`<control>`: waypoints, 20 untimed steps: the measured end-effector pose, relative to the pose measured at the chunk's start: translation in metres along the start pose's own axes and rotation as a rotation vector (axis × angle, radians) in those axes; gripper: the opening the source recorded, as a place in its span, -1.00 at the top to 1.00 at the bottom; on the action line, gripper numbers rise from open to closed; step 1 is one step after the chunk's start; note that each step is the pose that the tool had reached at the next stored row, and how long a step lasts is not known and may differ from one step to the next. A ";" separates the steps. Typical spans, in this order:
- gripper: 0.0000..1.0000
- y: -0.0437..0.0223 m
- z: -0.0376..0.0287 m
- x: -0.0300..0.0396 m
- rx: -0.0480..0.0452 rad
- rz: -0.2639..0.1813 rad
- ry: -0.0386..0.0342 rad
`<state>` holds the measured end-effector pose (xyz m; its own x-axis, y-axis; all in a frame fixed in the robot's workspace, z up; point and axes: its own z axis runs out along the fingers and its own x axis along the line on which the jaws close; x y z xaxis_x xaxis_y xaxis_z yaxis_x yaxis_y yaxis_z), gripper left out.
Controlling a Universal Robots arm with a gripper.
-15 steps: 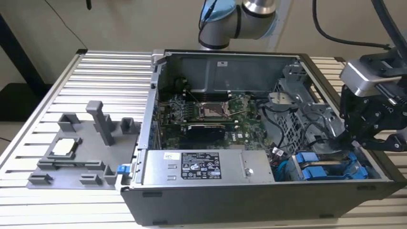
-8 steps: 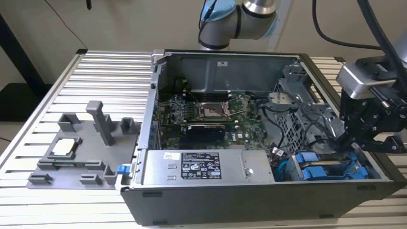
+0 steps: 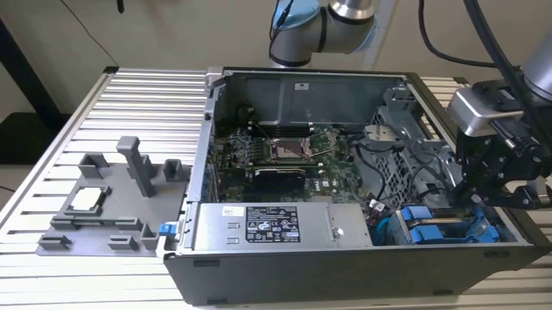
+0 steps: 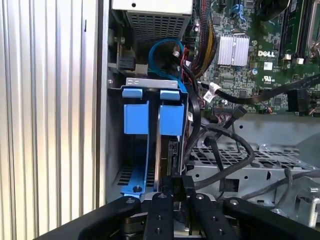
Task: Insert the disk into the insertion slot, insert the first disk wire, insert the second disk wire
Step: 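Insert the first disk wire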
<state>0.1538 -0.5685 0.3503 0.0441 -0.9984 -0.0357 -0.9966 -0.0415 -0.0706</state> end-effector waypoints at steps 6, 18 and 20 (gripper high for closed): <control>0.62 0.0006 0.0029 0.0001 0.0448 0.017 0.0039; 0.62 0.0051 0.0073 -0.0004 0.0645 0.035 0.0092; 0.62 0.0052 0.0085 -0.0004 0.0701 0.038 0.0097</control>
<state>0.1492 -0.5680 0.3415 0.0048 -0.9995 -0.0301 -0.9903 -0.0006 -0.1390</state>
